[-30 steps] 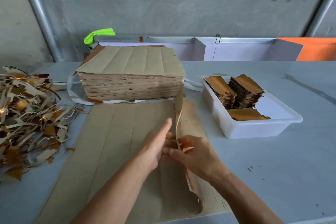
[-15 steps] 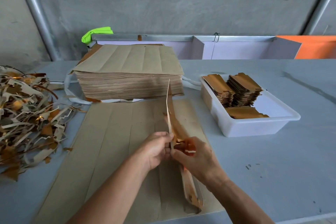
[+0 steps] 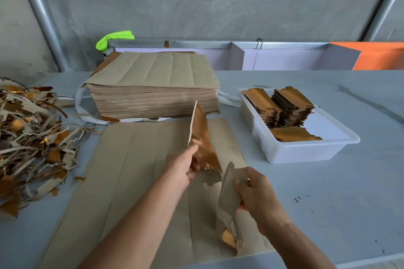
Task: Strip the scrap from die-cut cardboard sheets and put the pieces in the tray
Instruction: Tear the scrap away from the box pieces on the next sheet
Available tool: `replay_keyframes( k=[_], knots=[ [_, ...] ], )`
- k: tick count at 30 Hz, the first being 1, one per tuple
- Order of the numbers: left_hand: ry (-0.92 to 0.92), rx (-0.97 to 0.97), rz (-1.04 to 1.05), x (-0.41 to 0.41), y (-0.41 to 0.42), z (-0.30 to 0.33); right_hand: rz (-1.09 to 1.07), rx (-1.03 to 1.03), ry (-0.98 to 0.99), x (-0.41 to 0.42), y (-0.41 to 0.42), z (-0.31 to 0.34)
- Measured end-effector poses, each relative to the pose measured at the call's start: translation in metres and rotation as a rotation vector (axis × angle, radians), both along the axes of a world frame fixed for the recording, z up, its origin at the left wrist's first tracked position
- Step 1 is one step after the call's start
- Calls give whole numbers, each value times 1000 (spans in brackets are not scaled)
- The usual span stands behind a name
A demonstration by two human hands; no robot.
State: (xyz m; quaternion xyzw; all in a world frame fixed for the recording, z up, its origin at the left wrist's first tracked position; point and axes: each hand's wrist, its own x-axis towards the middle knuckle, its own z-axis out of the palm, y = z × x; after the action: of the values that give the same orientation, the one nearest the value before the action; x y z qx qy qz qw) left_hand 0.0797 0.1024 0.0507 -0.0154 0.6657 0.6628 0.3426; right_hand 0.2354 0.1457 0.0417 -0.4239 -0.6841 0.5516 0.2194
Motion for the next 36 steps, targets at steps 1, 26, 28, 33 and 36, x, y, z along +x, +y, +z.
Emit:
replay_keyframes(
  k=[1,26,28,33,36],
  knots=[
    [32,-28,17,-1,2,-1,-25,50,27,1,-1,0],
    [61,224,-280,6,2,-11,106,396,-261,-75,41,20],
    [40,244,-272,4,1,-13,101,310,-210,-76,43,15],
    [-4,298,-194,-1,-4,-16,48,264,-293,-73,55,10],
    [106,144,-193,-5,-2,-14,73,328,-316,-75,54,12]
  ],
)
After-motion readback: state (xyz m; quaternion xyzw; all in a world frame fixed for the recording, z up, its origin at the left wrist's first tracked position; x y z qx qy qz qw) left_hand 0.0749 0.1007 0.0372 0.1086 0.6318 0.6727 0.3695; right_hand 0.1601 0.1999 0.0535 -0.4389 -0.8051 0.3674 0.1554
